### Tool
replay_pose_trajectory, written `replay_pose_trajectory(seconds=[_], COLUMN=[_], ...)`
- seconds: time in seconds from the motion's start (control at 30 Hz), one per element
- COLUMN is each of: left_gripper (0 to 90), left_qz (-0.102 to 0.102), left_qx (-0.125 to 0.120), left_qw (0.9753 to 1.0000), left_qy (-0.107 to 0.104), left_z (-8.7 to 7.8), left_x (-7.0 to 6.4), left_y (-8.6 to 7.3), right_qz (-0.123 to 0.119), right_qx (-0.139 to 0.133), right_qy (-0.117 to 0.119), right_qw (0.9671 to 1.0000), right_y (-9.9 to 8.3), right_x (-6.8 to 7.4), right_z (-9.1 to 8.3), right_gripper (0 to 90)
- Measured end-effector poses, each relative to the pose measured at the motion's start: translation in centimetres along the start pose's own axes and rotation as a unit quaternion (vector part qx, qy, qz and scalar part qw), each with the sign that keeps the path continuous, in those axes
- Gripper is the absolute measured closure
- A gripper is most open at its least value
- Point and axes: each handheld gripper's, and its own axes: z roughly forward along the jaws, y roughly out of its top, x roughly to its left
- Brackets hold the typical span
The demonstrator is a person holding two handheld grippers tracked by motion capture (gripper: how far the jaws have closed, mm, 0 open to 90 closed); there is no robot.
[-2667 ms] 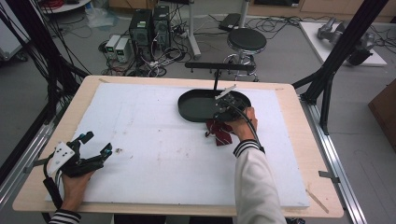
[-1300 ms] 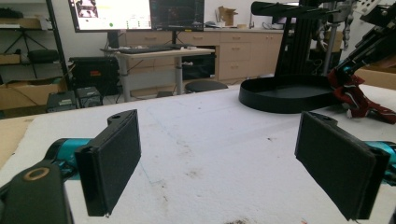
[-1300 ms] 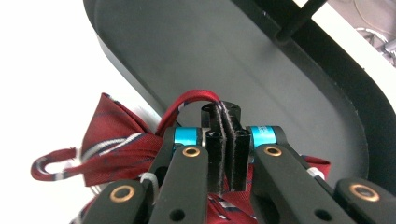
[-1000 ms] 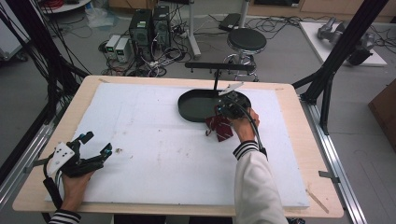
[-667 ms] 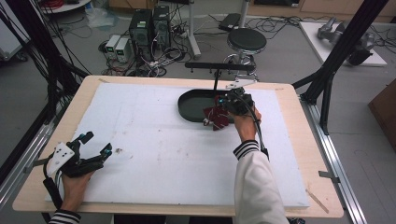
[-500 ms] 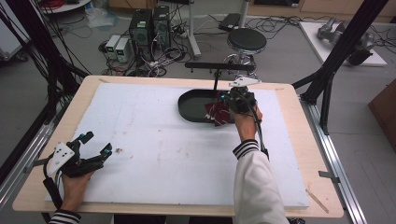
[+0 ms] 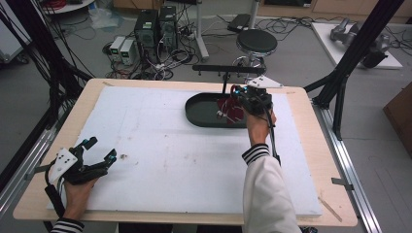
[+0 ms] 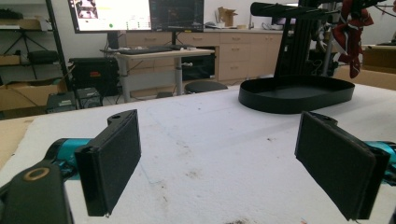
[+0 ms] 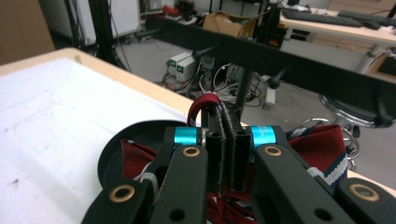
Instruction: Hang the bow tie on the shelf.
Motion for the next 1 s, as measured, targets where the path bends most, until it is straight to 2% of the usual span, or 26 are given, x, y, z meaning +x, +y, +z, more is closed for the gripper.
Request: replay_pose_trajectory(seconds=[0.2, 0.53, 0.7, 1.0], left_gripper=[14.7, 14.7, 14.7, 14.7], left_qz=[-0.001, -0.001, -0.002, -0.002], left_qx=[0.002, 0.002, 0.002, 0.002], left_qw=[1.0000, 1.0000, 1.0000, 1.0000], left_qy=[0.000, 0.000, 0.000, -0.001], left_z=[0.0, 0.0, 0.0, 0.0], left_x=[0.0, 0.0, 0.1, 0.1], left_y=[0.0, 0.0, 0.0, 0.0], right_qz=[0.009, 0.003, -0.004, 0.013], right_qx=[-0.009, -0.017, -0.012, -0.010], right_qy=[-0.012, -0.019, -0.027, -0.054], right_qw=[0.9998, 0.9997, 0.9996, 0.9984], right_y=[0.5, 1.9, 2.5, 2.7], right_x=[-0.6, -0.3, -0.2, -1.2], right_z=[-0.2, 0.3, 1.0, 2.3], right_gripper=[88.3, 88.3, 88.3, 88.3])
